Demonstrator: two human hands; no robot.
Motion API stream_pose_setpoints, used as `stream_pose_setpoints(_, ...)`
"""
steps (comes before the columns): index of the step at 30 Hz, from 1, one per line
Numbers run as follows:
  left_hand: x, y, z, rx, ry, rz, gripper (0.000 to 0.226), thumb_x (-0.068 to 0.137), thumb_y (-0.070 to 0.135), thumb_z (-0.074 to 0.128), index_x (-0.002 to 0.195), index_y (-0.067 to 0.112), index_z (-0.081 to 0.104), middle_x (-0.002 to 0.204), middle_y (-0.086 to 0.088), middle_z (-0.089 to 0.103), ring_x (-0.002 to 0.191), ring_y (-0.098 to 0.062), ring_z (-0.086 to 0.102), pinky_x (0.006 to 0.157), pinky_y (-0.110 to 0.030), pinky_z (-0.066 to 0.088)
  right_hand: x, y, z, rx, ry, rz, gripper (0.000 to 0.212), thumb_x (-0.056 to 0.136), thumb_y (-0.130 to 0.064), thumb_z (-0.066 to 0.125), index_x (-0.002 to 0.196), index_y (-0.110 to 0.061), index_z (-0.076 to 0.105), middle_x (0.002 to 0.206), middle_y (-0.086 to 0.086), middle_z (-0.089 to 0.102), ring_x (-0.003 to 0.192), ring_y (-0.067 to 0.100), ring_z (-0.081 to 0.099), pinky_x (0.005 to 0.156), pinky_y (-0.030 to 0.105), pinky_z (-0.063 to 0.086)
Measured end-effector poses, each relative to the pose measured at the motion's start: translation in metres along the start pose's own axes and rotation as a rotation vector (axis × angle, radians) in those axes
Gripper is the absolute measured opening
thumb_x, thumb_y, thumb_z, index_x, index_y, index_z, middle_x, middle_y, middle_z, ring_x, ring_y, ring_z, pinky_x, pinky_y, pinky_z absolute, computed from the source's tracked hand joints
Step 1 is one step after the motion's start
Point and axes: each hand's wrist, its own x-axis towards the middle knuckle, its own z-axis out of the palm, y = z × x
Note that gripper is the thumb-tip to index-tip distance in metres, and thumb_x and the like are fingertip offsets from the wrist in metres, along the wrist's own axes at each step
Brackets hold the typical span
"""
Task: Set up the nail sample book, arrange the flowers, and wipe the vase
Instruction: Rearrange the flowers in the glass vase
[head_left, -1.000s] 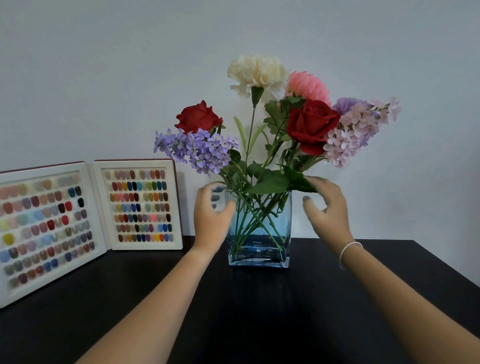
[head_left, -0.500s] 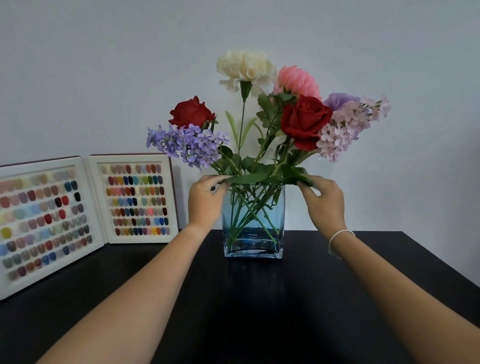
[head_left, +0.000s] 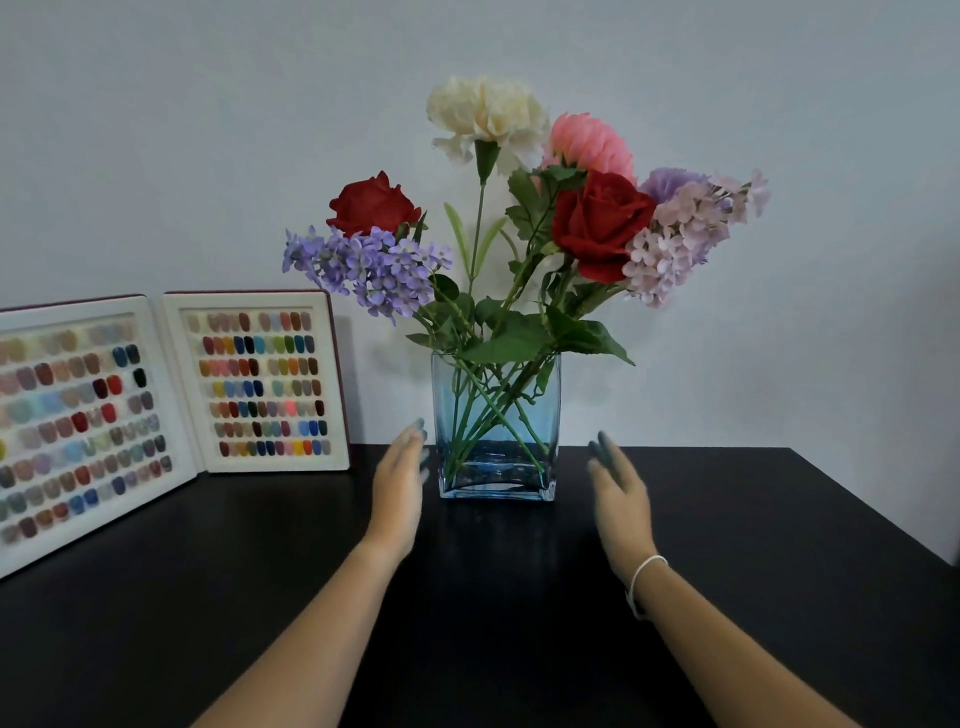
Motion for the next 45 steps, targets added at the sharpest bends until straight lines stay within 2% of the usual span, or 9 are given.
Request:
stream_pose_setpoints(4,-0.005,-0.015,0.007,-0.143,-0.039,-0.115,0.05,0.096,0.037,0.026,0.14,0.015,0.031,0.147,-0.005,0.035,0.134,-0.019,0.033,0.104,-0.031,0.028,0.004,0.014,0.005,0.03,-0.14,0.086,0.041,0.095,-0.019,0.042,0.135,-0.022,0.038,0.143,0.0,0.04,0.13,0.016,0.037,0.111,0.043,0.029)
stream_pose_setpoints(7,0.001,-0.016,0.007,-0.154,-0.081,-0.122,0.051,0.096,0.04,0.021,0.14,0.015,0.029,0.139,0.002,0.04,0.132,-0.014,0.034,0.103,-0.026,0.026,0.008,0.021,0.009,0.07,-0.236,0.131,0.04,0.096,-0.026,0.039,0.136,-0.022,0.037,0.144,0.001,0.038,0.13,0.017,0.037,0.111,0.041,0.028)
stream_pose_setpoints(11,-0.001,-0.019,0.008,-0.117,-0.149,-0.125,0.051,0.096,0.044,0.017,0.137,0.019,0.035,0.118,0.012,0.045,0.115,-0.004,0.039,0.1,-0.023,0.027,0.011,0.022,0.01,0.077,-0.303,0.13,0.043,0.097,-0.033,0.029,0.136,-0.016,0.036,0.141,0.002,0.042,0.125,0.013,0.042,0.108,0.033,0.031)
stream_pose_setpoints(16,-0.008,-0.021,0.002,-0.125,-0.131,-0.116,0.054,0.094,0.047,0.019,0.134,0.018,0.04,0.121,0.009,0.047,0.115,-0.007,0.044,0.099,-0.026,0.032,0.012,0.021,0.007,0.102,-0.333,0.156,0.052,0.096,-0.044,0.02,0.136,-0.015,0.035,0.139,0.002,0.043,0.116,0.009,0.044,0.099,0.025,0.032)
stream_pose_setpoints(20,-0.022,-0.02,-0.004,-0.113,-0.135,-0.098,0.043,0.093,0.049,0.023,0.118,0.03,0.051,0.111,0.015,0.055,0.104,0.0,0.053,0.087,-0.021,0.042,0.017,0.018,0.003,0.095,-0.336,0.214,0.057,0.095,-0.047,0.015,0.139,-0.013,0.03,0.147,0.008,0.032,0.134,0.02,0.03,0.109,0.031,0.023)
stream_pose_setpoints(25,-0.035,-0.016,-0.004,-0.123,-0.145,-0.083,0.053,0.092,0.048,0.025,0.13,0.017,0.047,0.12,0.009,0.055,0.111,-0.008,0.052,0.092,-0.025,0.042,0.014,0.013,0.003,0.186,-0.38,0.241,0.059,0.095,-0.047,0.011,0.142,-0.012,0.022,0.152,0.007,0.021,0.139,0.02,0.019,0.108,0.03,0.017)
stream_pose_setpoints(30,-0.04,-0.01,-0.001,-0.106,-0.128,-0.084,0.053,0.094,0.044,0.025,0.133,0.013,0.042,0.127,0.006,0.049,0.115,-0.01,0.049,0.097,-0.028,0.039,0.012,0.01,-0.002,-0.089,-0.189,0.201,0.059,0.095,-0.048,0.024,0.133,-0.006,0.039,0.139,0.014,0.044,0.127,0.026,0.041,0.103,0.034,0.032)
stream_pose_setpoints(35,-0.056,-0.002,-0.002,-0.098,-0.105,-0.102,0.051,0.095,0.041,0.026,0.135,0.013,0.04,0.128,0.005,0.046,0.118,-0.013,0.045,0.101,-0.031,0.036,-0.006,0.005,-0.008,0.119,-0.233,0.15,0.054,0.096,-0.043,0.022,0.138,-0.011,0.03,0.146,0.007,0.036,0.131,0.016,0.035,0.103,0.026,0.028)
stream_pose_setpoints(45,-0.118,0.017,-0.008,-0.073,-0.137,-0.12,0.049,0.094,0.039,0.029,0.135,0.012,0.039,0.144,-0.008,0.039,0.126,-0.021,0.042,0.103,-0.035,0.037,-0.071,-0.012,-0.031,0.052,-0.18,0.088,0.047,0.096,-0.038,0.03,0.134,-0.012,0.039,0.142,0.007,0.042,0.129,0.017,0.039,0.108,0.035,0.031)
